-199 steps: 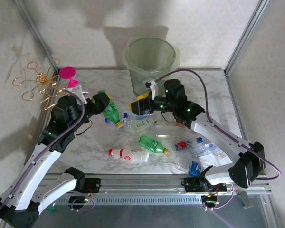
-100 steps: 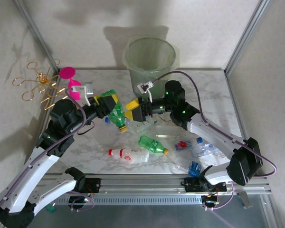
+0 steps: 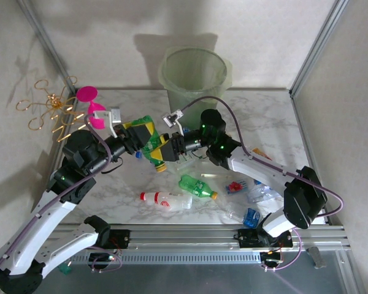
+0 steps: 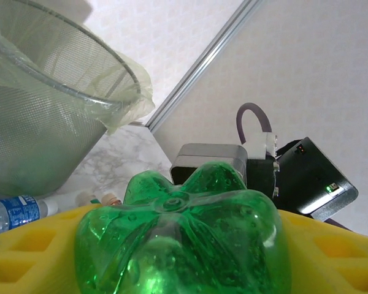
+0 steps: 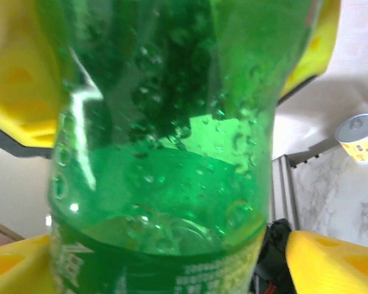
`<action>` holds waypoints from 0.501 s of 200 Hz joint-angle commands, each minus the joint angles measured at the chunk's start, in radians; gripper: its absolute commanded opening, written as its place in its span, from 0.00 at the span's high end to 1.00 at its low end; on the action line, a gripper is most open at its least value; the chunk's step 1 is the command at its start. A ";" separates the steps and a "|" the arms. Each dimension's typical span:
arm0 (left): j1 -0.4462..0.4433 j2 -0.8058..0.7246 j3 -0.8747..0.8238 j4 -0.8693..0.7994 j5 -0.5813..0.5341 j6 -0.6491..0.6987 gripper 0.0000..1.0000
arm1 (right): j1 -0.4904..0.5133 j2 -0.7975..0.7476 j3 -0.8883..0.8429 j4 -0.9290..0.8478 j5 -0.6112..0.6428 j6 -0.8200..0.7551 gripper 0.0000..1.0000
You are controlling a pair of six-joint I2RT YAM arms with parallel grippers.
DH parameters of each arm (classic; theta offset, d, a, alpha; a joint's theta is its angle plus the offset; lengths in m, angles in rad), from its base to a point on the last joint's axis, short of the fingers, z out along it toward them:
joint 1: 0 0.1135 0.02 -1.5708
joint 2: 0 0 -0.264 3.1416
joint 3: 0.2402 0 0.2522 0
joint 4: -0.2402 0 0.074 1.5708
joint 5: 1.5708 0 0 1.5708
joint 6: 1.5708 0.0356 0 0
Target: Put the plastic bottles in the bin
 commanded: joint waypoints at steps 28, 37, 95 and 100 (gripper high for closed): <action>-0.019 -0.049 -0.015 0.045 0.039 0.021 0.48 | -0.001 0.018 0.029 0.142 0.035 0.126 0.30; -0.019 -0.053 -0.013 0.044 0.037 0.023 0.48 | 0.000 0.018 0.033 0.138 0.039 0.123 0.31; -0.020 -0.063 -0.017 0.039 0.051 0.033 0.44 | 0.000 0.010 0.027 0.126 0.035 0.120 0.52; -0.020 -0.065 -0.019 0.041 0.051 0.032 0.43 | 0.000 0.009 0.027 0.119 0.036 0.115 0.53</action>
